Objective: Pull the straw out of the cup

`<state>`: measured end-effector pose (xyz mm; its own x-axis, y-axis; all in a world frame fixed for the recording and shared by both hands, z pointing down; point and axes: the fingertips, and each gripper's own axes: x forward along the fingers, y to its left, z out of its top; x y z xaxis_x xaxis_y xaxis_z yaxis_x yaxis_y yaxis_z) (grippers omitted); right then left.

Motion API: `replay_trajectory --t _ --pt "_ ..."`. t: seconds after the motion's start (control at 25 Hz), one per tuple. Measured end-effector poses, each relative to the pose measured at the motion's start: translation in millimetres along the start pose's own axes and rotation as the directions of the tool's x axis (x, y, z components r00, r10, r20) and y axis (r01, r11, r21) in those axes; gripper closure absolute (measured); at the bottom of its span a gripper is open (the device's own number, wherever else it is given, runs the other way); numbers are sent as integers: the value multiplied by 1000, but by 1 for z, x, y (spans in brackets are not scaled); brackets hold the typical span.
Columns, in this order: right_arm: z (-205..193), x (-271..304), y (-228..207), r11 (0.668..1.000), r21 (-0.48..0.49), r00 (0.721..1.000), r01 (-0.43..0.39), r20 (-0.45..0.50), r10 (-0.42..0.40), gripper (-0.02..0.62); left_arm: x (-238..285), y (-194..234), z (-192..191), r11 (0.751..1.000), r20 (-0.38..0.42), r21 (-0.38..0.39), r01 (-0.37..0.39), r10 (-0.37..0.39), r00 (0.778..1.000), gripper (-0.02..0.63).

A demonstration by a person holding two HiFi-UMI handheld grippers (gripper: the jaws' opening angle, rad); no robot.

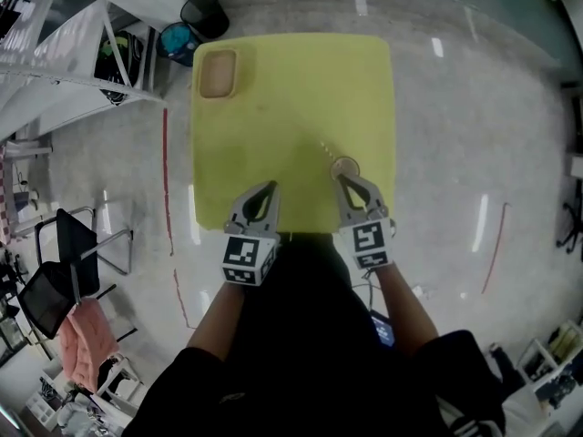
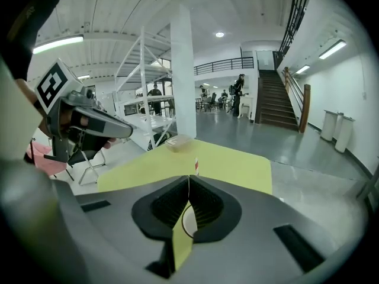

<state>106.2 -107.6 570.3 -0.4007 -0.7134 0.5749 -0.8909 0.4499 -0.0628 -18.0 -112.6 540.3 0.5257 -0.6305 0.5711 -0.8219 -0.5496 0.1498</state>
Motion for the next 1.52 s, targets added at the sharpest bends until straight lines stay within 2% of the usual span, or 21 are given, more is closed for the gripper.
replay_trajectory --t 0.28,0.44,0.6,1.08,1.24,1.32,1.36,1.4,1.52 --pt "-13 13 0 1000 -11 999 -4 -40 4 577 0 3 -17 999 -12 -47 -18 17 1000 561" --pt "-17 18 -2 1000 -24 998 -11 -68 10 577 0 4 -19 999 -21 -42 -22 21 1000 561" --pt "-23 25 0 996 -81 993 -31 -117 21 577 -3 10 -19 999 -19 -42 -34 33 999 561" --pt "-22 40 2 992 -123 988 -22 -153 3 575 -5 21 -26 998 -36 -56 -43 41 999 561" --pt "-24 45 1 996 -89 986 -24 -165 9 572 -5 24 -27 997 -39 -58 -49 46 998 561" --pt "-27 49 0 996 -88 984 -28 -177 12 540 -5 27 -27 997 -40 -59 -51 48 998 561" --pt "-28 50 0 996 -86 983 -29 -184 12 488 -5 28 -27 997 -41 -59 -51 49 998 561" --pt "-29 52 0 996 -81 982 -29 -191 13 471 -6 29 -27 997 -41 -60 -52 50 998 561" --pt "-32 55 -1 997 -70 979 -23 -202 8 471 -5 29 -27 997 -41 -60 -54 51 998 561"
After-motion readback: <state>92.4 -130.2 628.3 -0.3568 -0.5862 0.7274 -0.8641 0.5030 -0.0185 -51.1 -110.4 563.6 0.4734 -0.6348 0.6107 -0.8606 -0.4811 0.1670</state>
